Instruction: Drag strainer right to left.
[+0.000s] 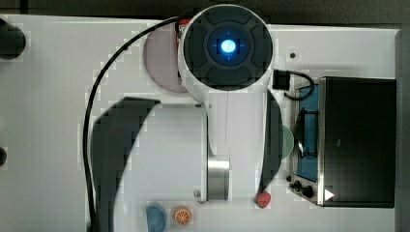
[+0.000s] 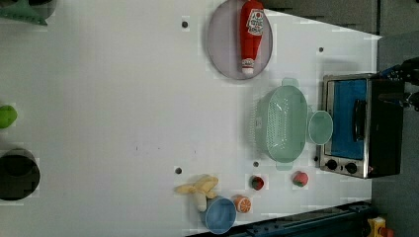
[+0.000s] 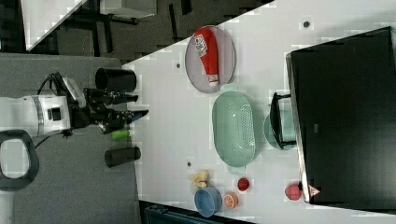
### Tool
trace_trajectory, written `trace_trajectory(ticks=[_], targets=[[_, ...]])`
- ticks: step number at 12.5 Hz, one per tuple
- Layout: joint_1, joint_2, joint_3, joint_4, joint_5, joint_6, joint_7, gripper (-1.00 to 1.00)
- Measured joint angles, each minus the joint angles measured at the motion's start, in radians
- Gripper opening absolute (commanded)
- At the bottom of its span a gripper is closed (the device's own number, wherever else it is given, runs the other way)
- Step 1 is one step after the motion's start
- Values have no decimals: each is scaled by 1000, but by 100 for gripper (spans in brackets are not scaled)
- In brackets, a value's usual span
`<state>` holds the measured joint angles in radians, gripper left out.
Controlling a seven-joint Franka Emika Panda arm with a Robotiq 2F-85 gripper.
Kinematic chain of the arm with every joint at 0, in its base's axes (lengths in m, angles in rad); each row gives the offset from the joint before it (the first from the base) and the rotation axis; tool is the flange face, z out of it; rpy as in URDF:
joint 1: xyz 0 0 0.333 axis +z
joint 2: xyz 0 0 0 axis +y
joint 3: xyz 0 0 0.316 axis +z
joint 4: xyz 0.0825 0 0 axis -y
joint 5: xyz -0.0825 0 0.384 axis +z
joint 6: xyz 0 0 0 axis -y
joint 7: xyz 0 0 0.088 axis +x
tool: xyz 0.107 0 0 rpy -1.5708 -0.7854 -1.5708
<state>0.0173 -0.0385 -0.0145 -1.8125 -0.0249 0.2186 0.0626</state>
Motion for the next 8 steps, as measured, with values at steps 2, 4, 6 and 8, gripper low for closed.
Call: trace_trajectory(ticks=[2, 4, 6, 8], targets=[[0, -240, -28, -256, -12, -179, 0, 81], [-8, -480, -52, -418, -10, -235, -1, 100], [-23, -630, -53, -436, -16, -213, -1, 100], [-38, -659, -47, -406, -28, -125, -2, 100]])
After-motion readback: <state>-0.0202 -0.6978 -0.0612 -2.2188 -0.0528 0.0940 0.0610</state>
